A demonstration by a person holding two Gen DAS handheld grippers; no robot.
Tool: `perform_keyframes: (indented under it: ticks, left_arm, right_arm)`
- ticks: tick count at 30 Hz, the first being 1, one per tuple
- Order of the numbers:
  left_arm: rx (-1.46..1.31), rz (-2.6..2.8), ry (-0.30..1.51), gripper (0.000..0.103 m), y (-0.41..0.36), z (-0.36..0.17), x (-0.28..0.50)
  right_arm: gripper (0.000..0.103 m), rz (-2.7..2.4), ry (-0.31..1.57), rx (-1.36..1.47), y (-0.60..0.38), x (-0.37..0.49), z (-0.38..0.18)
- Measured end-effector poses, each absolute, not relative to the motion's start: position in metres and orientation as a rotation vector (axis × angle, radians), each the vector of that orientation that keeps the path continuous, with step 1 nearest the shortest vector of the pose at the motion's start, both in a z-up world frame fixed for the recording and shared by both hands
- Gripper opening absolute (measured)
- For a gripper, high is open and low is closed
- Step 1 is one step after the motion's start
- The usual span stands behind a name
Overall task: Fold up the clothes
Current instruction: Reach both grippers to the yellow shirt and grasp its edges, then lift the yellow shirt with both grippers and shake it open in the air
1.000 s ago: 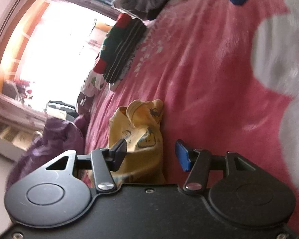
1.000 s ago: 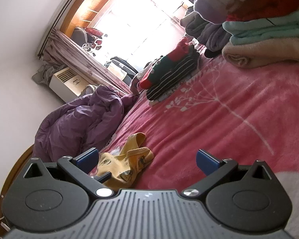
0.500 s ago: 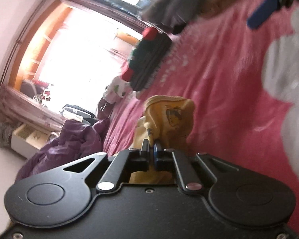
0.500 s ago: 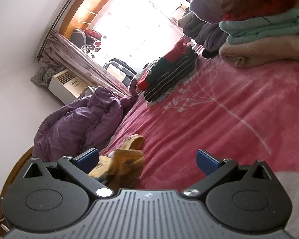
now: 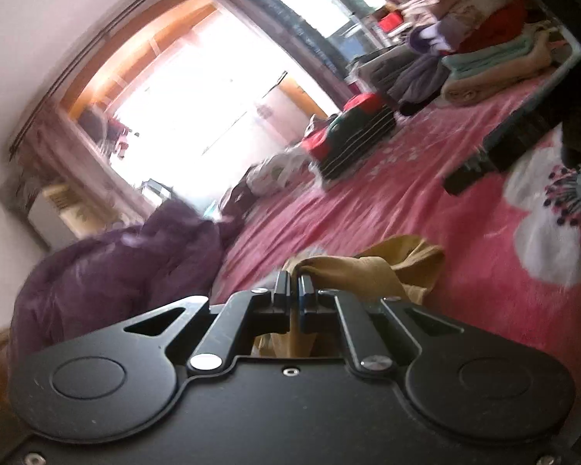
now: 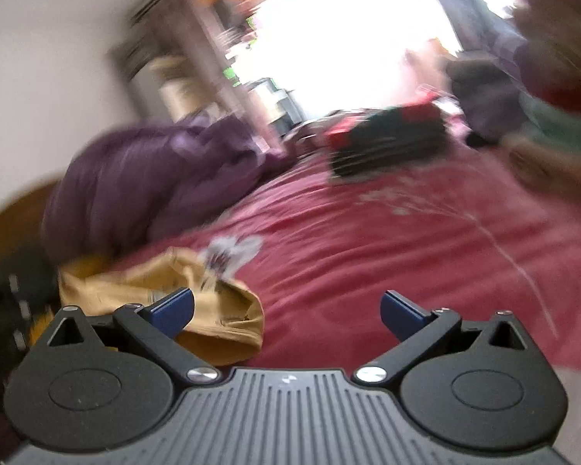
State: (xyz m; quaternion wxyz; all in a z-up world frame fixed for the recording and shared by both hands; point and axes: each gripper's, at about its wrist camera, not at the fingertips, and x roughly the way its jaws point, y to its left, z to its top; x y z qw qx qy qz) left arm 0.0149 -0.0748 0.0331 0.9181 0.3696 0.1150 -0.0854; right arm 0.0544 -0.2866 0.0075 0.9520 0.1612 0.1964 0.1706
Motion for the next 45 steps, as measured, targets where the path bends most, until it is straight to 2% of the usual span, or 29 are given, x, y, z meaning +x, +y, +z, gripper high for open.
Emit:
perform_keyframes:
  ticks: [4,7,11,12,13,14,16,18,22,26,30,32,37,40,45]
  left_arm:
    - [0.704,-0.161,0.262,0.003,-0.052,0.032,0.011]
    - [0.665,-0.117,0.311,0.003,-0.034,0.024,0.014]
    - [0.636,-0.115,0.466,0.004,-0.017,0.002,0.034]
    - [0.648,-0.115,0.498,0.008,-0.018,-0.002,0.037]
    - [0.653,-0.107,0.514,0.018,-0.017,-0.003,0.037]
    - [0.64,-0.101,0.507,0.033,-0.015,0.001,0.033]
    - [0.617,-0.105,0.499,0.054,-0.011,0.01,0.024]
    - [0.598,-0.12,0.498,0.055,-0.007,0.017,0.013]
    - [0.607,-0.178,0.537,0.055,-0.009,0.016,-0.004]
    - [0.669,-0.223,0.588,0.055,-0.024,-0.007,-0.007]
    - [0.835,-0.205,0.607,0.053,-0.045,-0.041,-0.006]
    - [0.883,-0.19,0.598,0.04,-0.051,-0.053,-0.004]
    - [0.991,-0.115,0.561,0.035,-0.055,-0.064,-0.003]
    - [1.001,-0.091,0.527,0.005,-0.051,-0.064,-0.003]
    - [0.967,-0.036,0.386,0.002,-0.048,-0.031,-0.014]
  right_arm:
    - [0.084,0.436,0.405,0.053,-0.243,0.044,0.01]
    - [0.082,0.468,0.405,-0.146,-0.21,0.035,0.006]
    - [0.081,0.497,0.396,-0.335,-0.178,0.026,0.002]
    - [0.081,0.504,0.398,-0.373,-0.171,0.025,0.0]
    - [0.08,0.513,0.403,-0.408,-0.166,0.025,-0.003]
    - [0.08,0.517,0.407,-0.442,-0.16,0.025,-0.005]
    - [0.075,0.519,0.413,-0.497,-0.152,0.023,-0.01]
    - [0.068,0.514,0.416,-0.527,-0.148,0.021,-0.012]
    - [0.068,0.503,0.41,-0.523,-0.147,0.019,-0.01]
    - [0.068,0.499,0.417,-0.513,-0.148,0.021,-0.011]
    - [0.068,0.503,0.414,-0.534,-0.144,0.021,-0.014]
    - [0.07,0.499,0.415,-0.532,-0.144,0.021,-0.014]
    - [0.071,0.498,0.417,-0.537,-0.144,0.02,-0.015]
    - [0.072,0.503,0.407,-0.553,-0.14,0.018,-0.016]
    - [0.072,0.49,0.371,-0.588,-0.134,0.014,-0.018]
